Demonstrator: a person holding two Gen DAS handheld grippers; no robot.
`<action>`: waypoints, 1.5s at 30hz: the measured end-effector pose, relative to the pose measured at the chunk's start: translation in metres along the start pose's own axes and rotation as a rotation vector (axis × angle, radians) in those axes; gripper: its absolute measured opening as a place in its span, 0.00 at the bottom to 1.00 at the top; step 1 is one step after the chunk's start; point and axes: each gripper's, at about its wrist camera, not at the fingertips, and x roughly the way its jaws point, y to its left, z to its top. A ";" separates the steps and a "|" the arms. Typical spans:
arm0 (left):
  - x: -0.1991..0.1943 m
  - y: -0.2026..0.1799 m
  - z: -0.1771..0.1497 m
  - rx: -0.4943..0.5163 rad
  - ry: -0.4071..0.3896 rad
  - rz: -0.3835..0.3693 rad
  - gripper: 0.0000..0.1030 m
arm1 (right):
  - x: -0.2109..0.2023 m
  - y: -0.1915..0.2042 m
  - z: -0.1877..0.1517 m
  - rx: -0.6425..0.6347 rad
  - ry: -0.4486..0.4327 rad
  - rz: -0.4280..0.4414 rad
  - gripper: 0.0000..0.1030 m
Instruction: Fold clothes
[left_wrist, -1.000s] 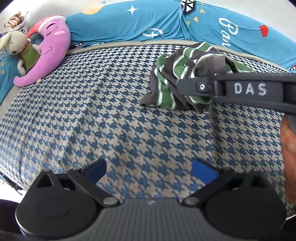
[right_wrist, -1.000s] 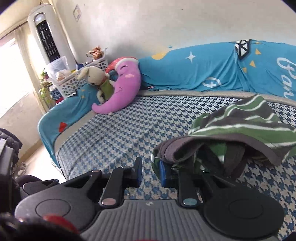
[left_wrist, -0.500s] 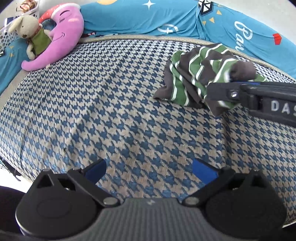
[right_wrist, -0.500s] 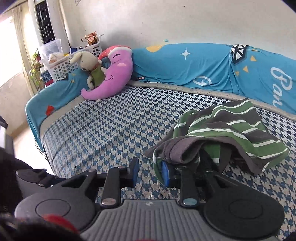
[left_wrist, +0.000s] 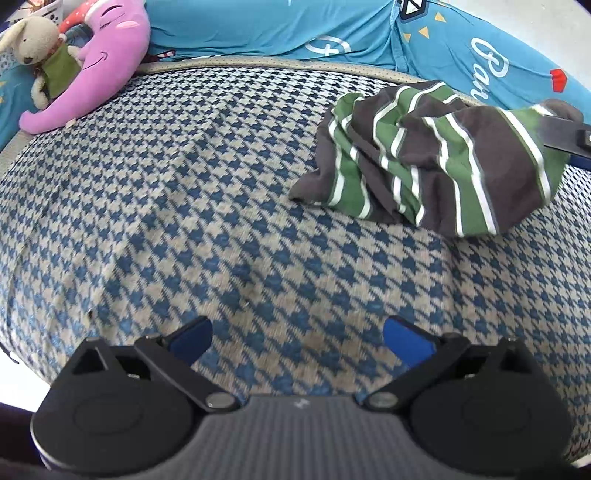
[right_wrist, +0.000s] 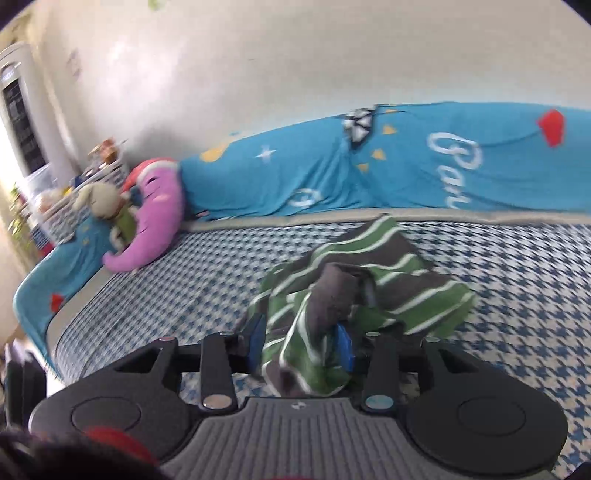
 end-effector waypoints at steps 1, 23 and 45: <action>0.002 -0.001 0.002 0.003 0.000 -0.006 1.00 | 0.000 -0.005 0.002 0.018 -0.003 -0.013 0.41; 0.028 -0.077 0.026 0.181 -0.031 -0.132 1.00 | 0.057 -0.047 -0.002 0.155 0.147 -0.117 0.62; 0.055 -0.043 0.128 0.043 -0.197 0.096 1.00 | 0.036 -0.011 0.031 0.081 -0.050 0.155 0.36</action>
